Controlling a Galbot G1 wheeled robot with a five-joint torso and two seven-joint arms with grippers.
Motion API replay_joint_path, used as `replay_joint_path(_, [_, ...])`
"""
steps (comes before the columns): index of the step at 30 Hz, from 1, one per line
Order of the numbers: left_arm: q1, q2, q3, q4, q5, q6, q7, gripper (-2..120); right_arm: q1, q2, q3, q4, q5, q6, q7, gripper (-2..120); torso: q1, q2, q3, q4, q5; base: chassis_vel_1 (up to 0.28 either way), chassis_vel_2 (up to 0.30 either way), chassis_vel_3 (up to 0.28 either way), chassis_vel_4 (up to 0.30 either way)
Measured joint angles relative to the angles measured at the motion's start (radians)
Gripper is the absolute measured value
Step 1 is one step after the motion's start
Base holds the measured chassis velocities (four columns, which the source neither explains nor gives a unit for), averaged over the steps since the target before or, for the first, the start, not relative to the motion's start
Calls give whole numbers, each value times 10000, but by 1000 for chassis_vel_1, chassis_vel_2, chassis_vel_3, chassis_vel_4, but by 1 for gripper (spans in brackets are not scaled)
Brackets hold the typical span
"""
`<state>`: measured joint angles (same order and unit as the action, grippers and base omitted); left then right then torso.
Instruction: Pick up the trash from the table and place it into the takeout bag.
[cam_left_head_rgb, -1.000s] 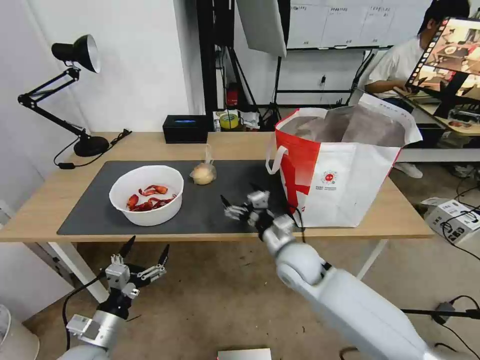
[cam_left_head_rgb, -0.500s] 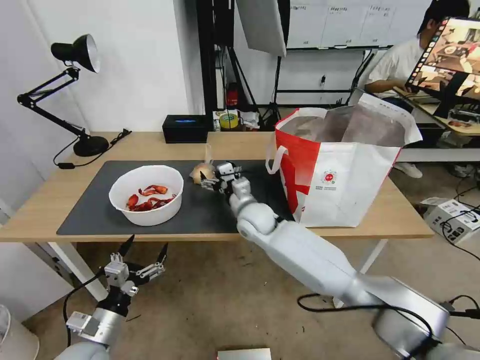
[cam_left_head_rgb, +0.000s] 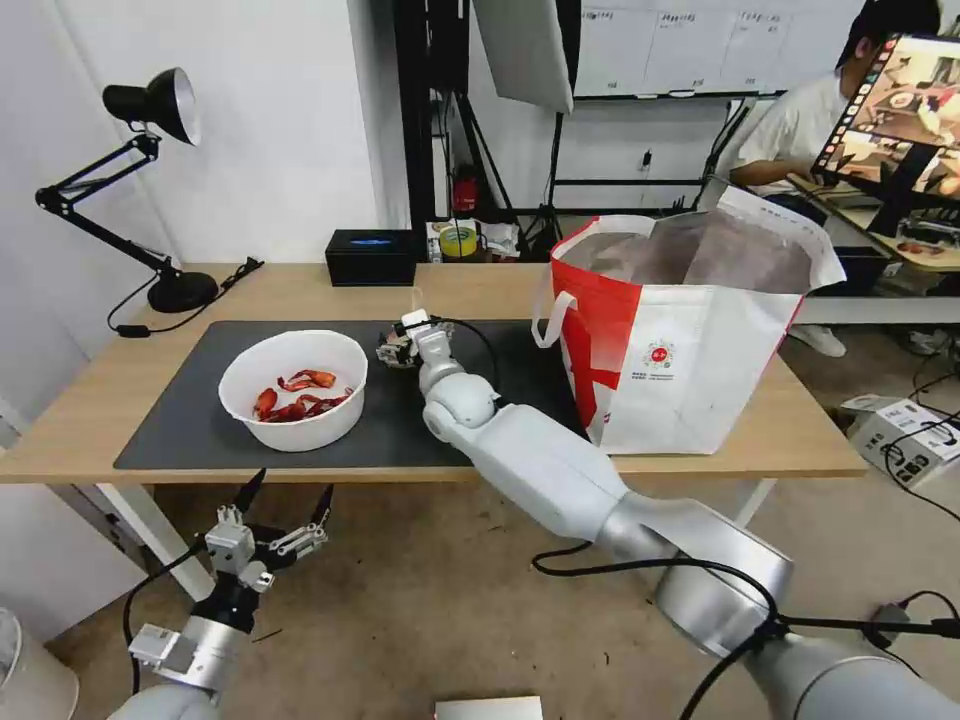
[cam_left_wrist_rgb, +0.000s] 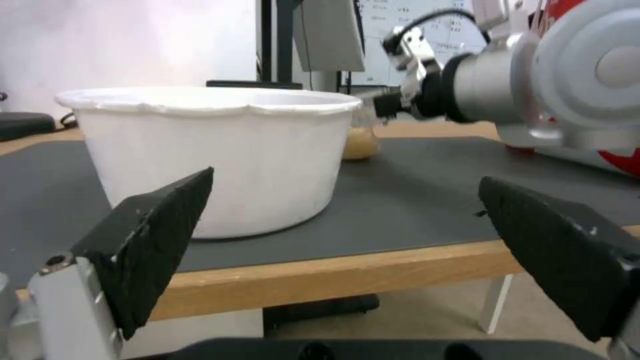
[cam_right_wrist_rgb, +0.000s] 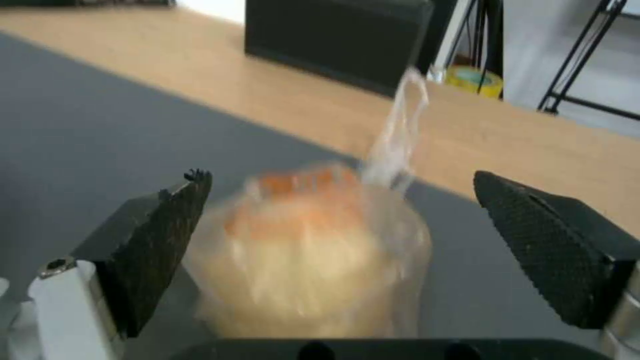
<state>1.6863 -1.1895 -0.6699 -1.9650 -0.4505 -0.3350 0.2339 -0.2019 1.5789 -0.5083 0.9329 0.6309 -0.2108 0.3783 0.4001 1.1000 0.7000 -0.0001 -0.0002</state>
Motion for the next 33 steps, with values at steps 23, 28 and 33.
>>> replay_joint_path(23, [435, -151, -235, -301, 14, -40, 3, 100, -18, -60, -142, -393, 567, -433, -858, 75, -1, 0, 0, 2, 2, 0, 0, 0, 0])
replay_joint_path(28, [461, -215, -246, -313, 45, -76, 6, 100, -122, -77, -117, -222, 713, -567, -733, 58, -1, 0, -1, 1, 2, 0, 0, 0, 0])
replay_joint_path(33, [466, -225, -246, -339, 54, -81, 8, 100, -251, -109, -99, -27, 774, -606, -571, 39, -2, 0, -1, 0, 3, 0, 0, 0, 0])
